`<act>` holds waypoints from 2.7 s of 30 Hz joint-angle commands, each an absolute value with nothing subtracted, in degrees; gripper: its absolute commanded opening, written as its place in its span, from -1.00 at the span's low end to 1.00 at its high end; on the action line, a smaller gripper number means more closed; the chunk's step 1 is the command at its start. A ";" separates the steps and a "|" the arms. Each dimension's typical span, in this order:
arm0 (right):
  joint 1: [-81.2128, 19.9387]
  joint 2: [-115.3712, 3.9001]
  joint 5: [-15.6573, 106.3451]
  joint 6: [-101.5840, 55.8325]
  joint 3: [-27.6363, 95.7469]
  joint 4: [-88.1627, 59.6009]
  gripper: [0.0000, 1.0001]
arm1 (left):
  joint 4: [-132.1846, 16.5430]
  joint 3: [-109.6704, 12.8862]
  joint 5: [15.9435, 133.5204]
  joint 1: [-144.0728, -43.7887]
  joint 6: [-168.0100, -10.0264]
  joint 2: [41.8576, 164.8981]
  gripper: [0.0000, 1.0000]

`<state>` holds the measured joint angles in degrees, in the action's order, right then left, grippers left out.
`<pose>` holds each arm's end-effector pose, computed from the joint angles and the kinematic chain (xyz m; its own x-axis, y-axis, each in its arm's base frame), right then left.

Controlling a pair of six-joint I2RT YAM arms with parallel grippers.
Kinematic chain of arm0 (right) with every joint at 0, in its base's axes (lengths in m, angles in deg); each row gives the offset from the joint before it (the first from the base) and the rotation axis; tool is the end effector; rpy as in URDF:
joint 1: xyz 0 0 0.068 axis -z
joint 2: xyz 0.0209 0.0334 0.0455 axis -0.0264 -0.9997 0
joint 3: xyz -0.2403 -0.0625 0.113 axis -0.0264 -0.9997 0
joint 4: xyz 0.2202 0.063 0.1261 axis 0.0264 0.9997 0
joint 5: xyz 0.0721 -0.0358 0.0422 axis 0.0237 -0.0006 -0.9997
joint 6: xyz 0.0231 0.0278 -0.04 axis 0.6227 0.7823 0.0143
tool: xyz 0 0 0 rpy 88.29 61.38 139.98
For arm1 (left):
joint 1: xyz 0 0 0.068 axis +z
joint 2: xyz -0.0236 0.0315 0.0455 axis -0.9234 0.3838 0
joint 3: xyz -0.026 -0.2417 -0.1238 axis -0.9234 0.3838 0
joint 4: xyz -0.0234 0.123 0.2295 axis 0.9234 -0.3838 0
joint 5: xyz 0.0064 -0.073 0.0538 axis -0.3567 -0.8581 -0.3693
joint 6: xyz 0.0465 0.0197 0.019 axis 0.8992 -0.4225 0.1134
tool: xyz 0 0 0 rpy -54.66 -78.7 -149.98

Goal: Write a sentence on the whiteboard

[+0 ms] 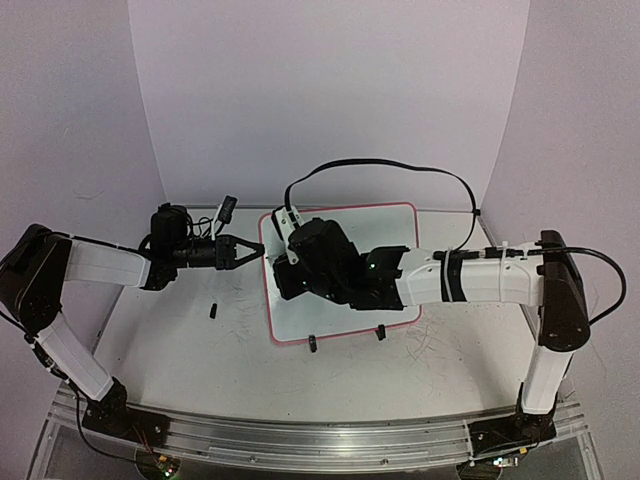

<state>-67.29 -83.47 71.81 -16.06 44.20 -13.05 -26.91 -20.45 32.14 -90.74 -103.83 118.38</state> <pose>0.1958 0.4073 0.2774 -0.3428 -0.2181 -0.9137 -0.6815 0.7272 0.0820 0.2910 -0.1555 0.2202 -0.6067 -0.0442 -0.7937 0.7520 0.2918 -0.5911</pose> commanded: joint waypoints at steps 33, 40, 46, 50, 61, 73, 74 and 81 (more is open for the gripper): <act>-66.99 -81.29 79.72 -11.98 43.16 -10.40 -1.00 | -24.64 -22.10 30.48 -90.88 -104.42 116.39 -1.00; -66.96 -81.27 79.92 -11.57 43.20 -10.22 -1.00 | -24.65 -22.15 30.39 -90.85 -104.60 116.50 -1.00; -66.98 -80.75 81.06 -11.09 42.73 -10.08 -1.00 | -24.60 -22.19 30.39 -90.85 -104.60 116.46 -1.00; -66.86 -80.58 80.21 -11.36 42.76 -10.08 -1.00 | -24.61 -22.19 30.39 -90.86 -104.60 116.32 -1.00; -67.43 -76.24 71.92 -18.16 36.74 -20.50 -1.00 | -24.60 -22.01 30.50 -90.85 -104.68 115.82 -1.00; -67.47 -79.99 71.89 -18.26 41.22 -18.76 -1.00 | -24.61 -22.17 30.48 -90.86 -104.68 116.06 -1.00; -67.43 -79.99 72.11 -18.20 41.14 -18.55 -1.00 | -24.63 -22.18 30.48 -90.85 -104.68 116.10 -1.00; -67.46 -80.97 73.18 -17.75 41.91 -16.45 -1.00 | -24.61 -22.27 30.36 -90.84 -104.67 116.21 -1.00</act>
<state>-67.55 -79.93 71.59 -17.67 38.92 -17.40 -26.87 -20.45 31.72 -90.74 -103.94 118.25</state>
